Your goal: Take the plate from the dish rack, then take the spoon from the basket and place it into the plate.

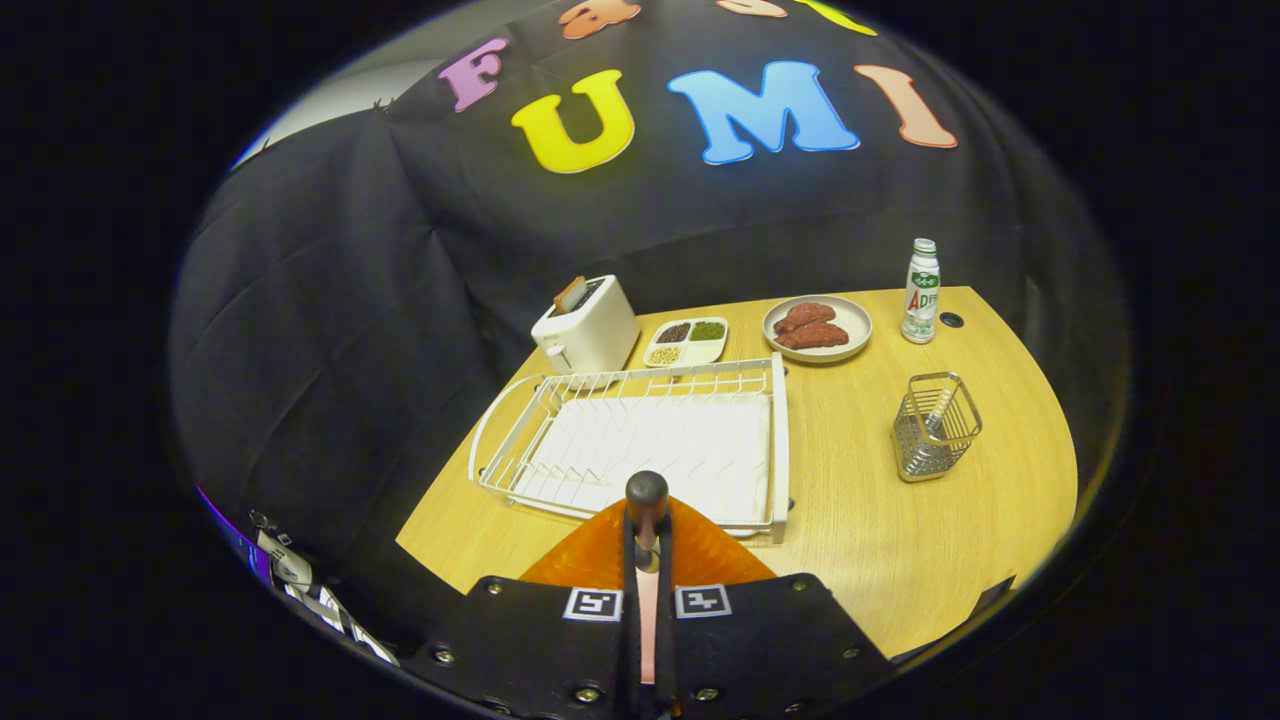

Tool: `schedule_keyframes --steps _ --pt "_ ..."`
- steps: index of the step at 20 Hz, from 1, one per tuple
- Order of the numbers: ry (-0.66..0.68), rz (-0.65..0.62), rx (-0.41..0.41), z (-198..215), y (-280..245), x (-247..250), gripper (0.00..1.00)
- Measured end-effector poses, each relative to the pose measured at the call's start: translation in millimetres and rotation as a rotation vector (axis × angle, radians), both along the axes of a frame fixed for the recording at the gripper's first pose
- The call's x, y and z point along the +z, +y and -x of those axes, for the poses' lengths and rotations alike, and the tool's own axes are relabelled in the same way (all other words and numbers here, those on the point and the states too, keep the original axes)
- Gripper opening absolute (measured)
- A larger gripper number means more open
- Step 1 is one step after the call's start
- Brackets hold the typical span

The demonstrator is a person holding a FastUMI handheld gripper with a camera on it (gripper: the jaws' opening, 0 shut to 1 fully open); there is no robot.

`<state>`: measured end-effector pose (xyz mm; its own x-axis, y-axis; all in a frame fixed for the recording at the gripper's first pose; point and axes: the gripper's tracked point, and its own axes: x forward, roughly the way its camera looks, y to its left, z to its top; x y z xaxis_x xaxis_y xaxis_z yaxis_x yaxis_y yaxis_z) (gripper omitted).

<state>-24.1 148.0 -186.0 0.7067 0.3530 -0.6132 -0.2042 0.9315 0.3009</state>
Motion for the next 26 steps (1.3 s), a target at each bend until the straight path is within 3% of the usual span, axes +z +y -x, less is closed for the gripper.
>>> schedule_keyframes --steps 12,17,23,26 --pt "0.075 0.060 0.130 45.7 61.7 -61.5 0.05" --pt "0.070 0.078 0.134 53.7 68.8 -69.3 0.05" --pt "0.040 0.050 0.135 52.1 67.1 -54.5 0.16" --pt "0.016 0.043 0.126 51.6 61.5 -43.8 0.16"
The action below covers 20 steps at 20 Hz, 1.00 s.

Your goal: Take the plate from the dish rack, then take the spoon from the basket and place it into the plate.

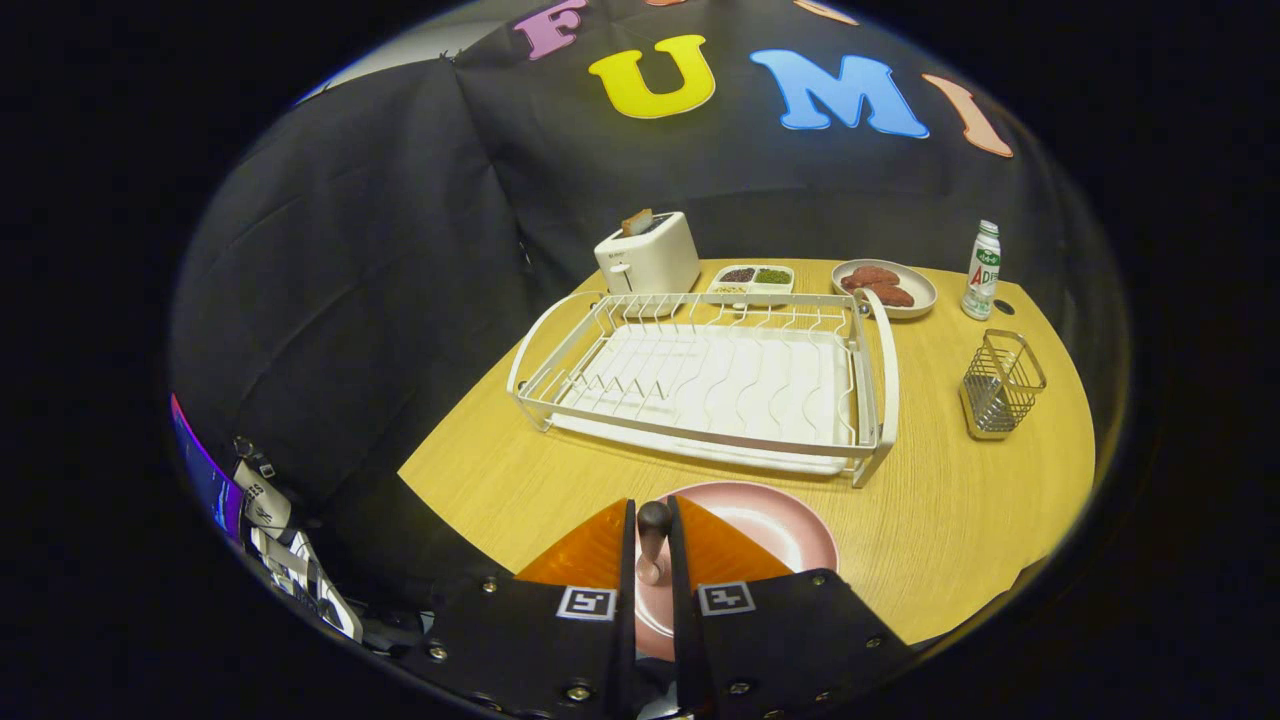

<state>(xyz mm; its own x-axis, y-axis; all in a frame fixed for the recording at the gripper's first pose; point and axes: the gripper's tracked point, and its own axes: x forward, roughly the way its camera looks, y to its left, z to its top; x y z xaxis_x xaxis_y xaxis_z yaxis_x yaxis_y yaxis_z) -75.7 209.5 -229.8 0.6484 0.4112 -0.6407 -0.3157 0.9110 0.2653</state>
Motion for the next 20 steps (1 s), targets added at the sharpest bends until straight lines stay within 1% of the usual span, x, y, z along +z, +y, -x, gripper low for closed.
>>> schedule_keyframes --steps 14,20 --pt "-0.056 -0.027 -0.088 -11.0 -42.4 34.4 0.16" --pt "-0.139 -0.009 -0.134 -23.2 -67.1 57.6 0.16"
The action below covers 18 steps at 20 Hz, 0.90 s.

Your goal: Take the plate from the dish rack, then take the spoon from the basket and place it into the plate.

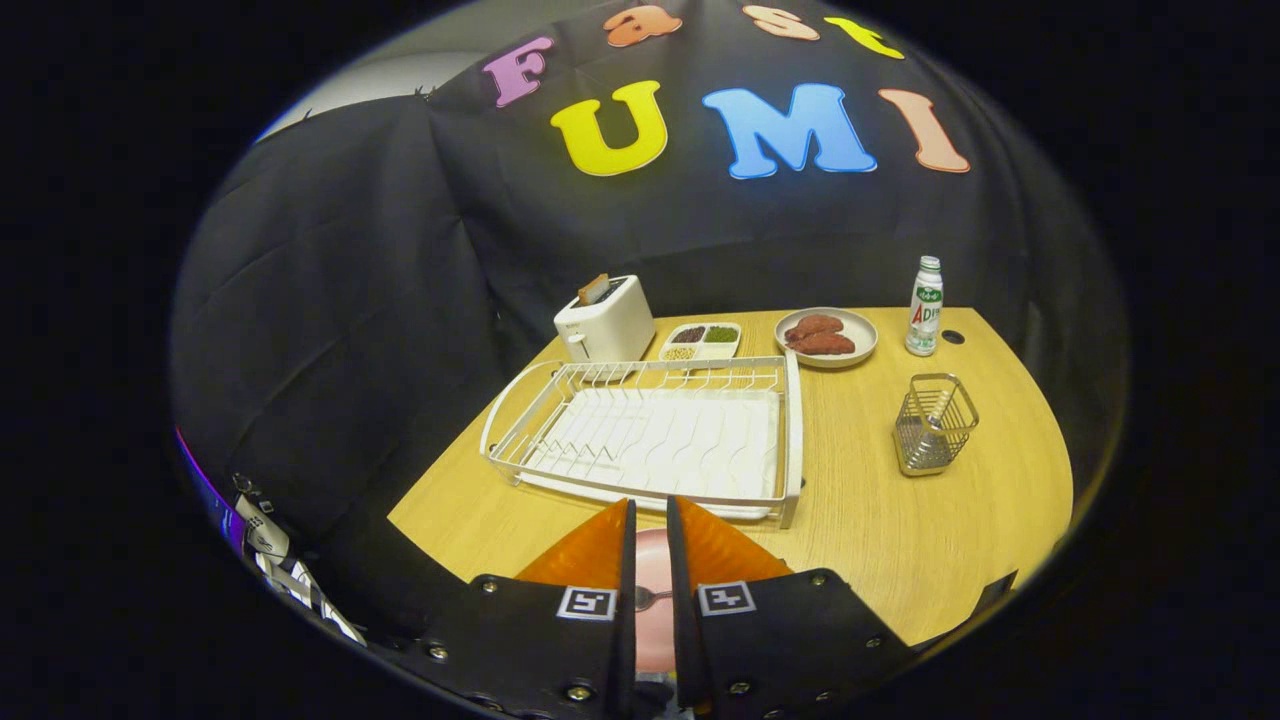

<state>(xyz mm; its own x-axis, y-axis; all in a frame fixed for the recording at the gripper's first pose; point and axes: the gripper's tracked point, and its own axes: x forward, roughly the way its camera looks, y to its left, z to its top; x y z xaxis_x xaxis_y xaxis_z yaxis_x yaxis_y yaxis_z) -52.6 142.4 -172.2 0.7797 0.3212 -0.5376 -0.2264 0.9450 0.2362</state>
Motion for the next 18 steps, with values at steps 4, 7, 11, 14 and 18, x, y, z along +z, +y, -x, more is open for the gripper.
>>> schedule_keyframes --steps 4,7,11,14,18 --pt "-0.097 0.030 -0.066 -14.7 -28.9 22.4 0.16" --pt "-0.195 0.061 -0.123 -27.4 -50.7 54.9 0.16" --pt "-0.343 0.115 -0.203 -44.1 -87.9 107.9 0.15" --pt "-0.419 0.125 -0.250 -52.4 -109.7 142.6 0.16" --pt "-0.495 0.138 -0.303 -59.1 -139.3 178.2 0.15"
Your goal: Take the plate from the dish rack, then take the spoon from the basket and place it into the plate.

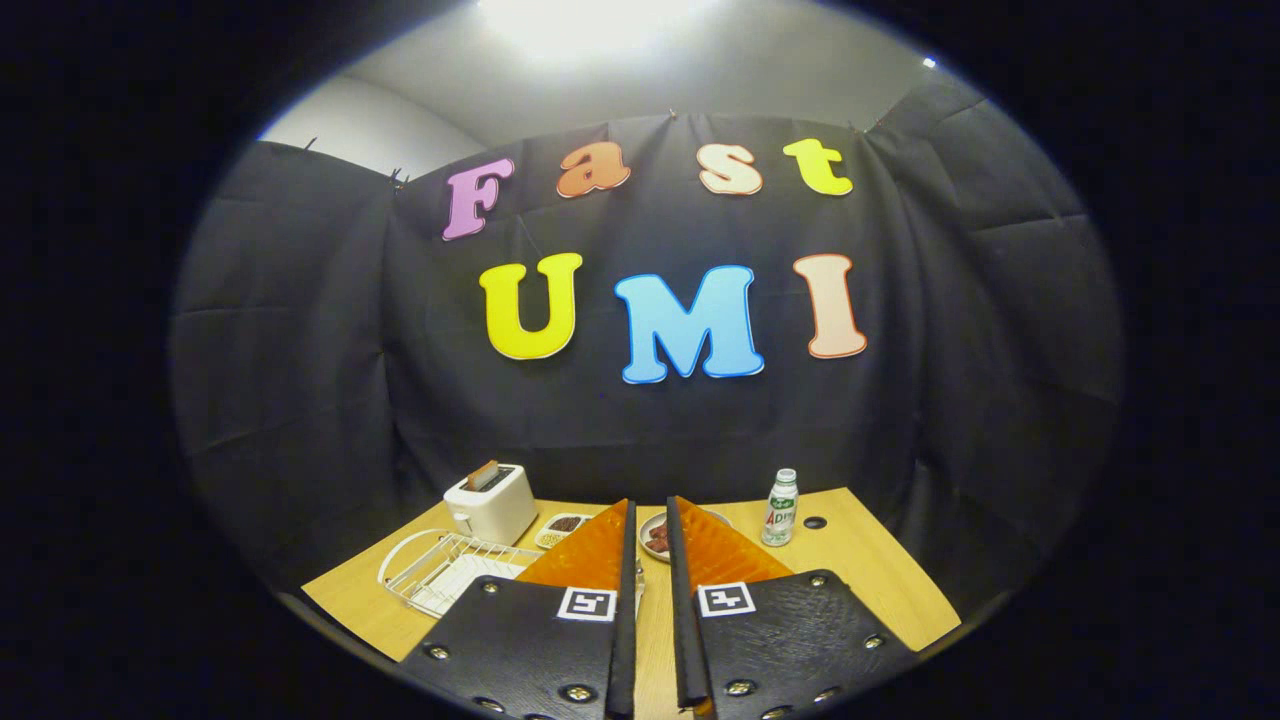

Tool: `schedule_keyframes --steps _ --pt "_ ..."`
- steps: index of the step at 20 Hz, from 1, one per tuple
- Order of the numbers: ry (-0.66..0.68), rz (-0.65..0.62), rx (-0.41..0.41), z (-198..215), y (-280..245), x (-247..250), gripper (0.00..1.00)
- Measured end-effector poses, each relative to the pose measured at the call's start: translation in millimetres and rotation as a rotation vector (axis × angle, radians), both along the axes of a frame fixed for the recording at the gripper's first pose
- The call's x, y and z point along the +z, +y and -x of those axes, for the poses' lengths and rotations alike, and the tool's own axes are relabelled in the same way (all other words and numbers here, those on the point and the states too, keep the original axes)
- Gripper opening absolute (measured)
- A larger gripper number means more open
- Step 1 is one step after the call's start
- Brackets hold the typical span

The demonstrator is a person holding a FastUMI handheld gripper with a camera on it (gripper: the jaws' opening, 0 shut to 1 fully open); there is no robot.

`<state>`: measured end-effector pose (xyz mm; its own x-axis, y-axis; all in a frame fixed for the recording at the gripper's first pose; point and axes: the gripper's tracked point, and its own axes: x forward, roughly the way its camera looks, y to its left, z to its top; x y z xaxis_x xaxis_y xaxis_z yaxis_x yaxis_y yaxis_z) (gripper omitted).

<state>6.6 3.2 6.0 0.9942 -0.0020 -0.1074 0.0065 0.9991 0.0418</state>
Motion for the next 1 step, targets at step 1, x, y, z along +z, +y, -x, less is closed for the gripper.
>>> schedule_keyframes --steps 1 --pt "-0.015 0.018 -0.012 -0.7 -7.3 7.0 0.15"
